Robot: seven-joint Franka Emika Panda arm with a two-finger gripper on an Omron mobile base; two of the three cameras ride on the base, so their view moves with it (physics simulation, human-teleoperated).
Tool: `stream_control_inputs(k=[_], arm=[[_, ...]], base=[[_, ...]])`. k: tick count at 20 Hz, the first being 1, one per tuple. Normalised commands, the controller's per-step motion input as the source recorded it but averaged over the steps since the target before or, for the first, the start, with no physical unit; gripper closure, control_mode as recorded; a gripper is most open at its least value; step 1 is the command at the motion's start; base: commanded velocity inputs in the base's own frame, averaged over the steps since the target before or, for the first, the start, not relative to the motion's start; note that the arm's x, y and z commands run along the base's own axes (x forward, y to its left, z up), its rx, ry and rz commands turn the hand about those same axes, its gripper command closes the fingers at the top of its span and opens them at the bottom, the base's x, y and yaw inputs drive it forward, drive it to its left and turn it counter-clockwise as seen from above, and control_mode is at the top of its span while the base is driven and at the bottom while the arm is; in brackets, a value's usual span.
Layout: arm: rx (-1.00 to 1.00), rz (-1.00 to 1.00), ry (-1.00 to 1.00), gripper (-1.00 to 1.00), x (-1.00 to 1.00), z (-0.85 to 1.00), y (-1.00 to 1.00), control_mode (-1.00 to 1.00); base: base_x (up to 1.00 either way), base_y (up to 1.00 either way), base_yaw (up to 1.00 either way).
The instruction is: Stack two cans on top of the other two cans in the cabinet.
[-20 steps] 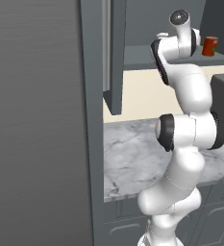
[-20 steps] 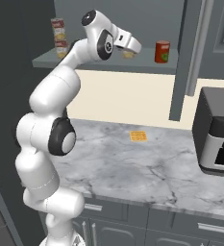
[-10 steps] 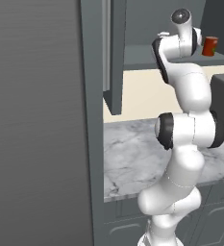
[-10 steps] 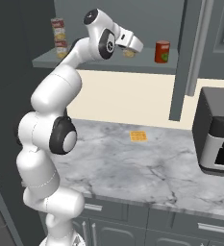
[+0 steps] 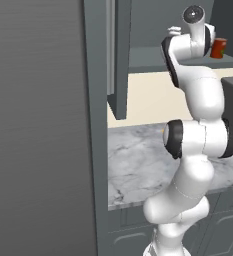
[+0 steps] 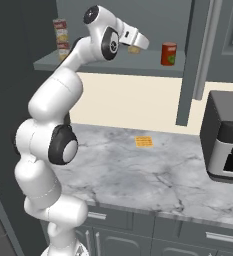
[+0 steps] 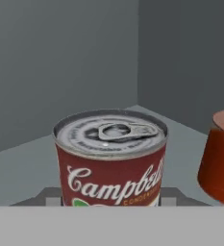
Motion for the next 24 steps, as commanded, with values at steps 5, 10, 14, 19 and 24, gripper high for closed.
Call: stream_control_inputs(k=[5,10,14,19,24], arm=[[0.00,-0.06,-0.07,1.00,-0.19,0.19,0.00,-1.00],[0.00,-0.13,-0.09,1.00,-0.14,0.14,0.00,-1.00],[0.00,-0.11,-0.09,1.00,-0.22,0.13,0.00,-1.00],[-0.02,-0.12,-0.06,1.00,-0.17,0.10,0.00,-1.00],[-0.06,-0.13,-0.05,1.00,-0.09,0.13,-0.03,-1.00]], base=[[0.00,0.00,0.00],[0.00,0.00,0.00],[0.00,0.00,0.00],[0.00,0.00,0.00],[0.00,0.00,0.00]])
